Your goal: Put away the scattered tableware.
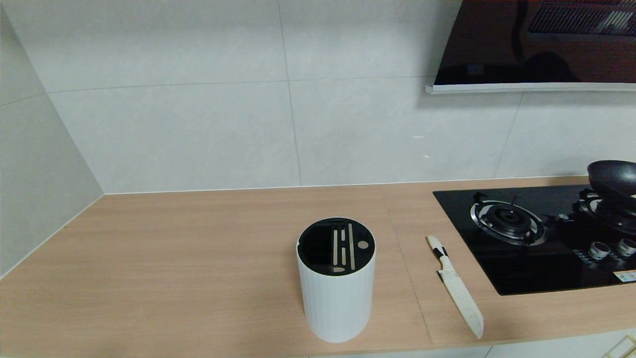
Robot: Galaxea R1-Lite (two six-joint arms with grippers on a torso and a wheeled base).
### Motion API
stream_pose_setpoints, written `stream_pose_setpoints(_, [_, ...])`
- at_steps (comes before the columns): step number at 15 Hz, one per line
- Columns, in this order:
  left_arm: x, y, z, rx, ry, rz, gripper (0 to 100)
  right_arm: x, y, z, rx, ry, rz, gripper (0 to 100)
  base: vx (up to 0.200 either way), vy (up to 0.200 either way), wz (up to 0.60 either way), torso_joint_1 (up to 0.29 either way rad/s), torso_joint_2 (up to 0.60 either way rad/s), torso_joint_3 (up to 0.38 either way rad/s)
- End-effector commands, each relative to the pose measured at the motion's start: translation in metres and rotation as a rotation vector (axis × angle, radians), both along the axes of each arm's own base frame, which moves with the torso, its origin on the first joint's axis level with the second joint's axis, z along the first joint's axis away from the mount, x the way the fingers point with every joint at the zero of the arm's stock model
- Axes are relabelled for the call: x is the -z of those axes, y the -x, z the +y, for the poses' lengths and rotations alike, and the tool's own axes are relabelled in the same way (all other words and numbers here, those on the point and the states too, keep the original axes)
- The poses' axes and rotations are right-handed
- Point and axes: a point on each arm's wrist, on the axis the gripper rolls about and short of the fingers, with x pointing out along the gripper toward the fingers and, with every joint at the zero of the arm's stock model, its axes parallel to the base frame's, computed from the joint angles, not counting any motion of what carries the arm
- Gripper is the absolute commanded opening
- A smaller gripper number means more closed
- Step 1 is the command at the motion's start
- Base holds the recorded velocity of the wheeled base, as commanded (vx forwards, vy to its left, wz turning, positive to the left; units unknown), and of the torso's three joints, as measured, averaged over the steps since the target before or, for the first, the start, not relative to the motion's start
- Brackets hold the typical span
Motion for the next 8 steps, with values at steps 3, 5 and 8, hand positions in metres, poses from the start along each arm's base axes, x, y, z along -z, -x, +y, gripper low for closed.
stream_pose_setpoints(3, [0.0,0.0,0.0,0.0,0.0,0.002,100,-0.02,-0.062,0.009,-0.097,0.015,0.228,100,0.0,0.0,0.0,0.0,0.0,0.0])
stream_pose_setpoints(5, [0.0,0.0,0.0,0.0,0.0,0.002,100,-0.018,-0.092,0.016,-0.123,0.023,0.291,100,0.0,0.0,0.0,0.0,0.0,0.0])
stream_pose_setpoints(8, [0.0,0.0,0.0,0.0,0.0,0.002,100,-0.014,-0.134,0.024,-0.117,0.014,0.312,100,0.0,0.0,0.0,0.0,0.0,0.0])
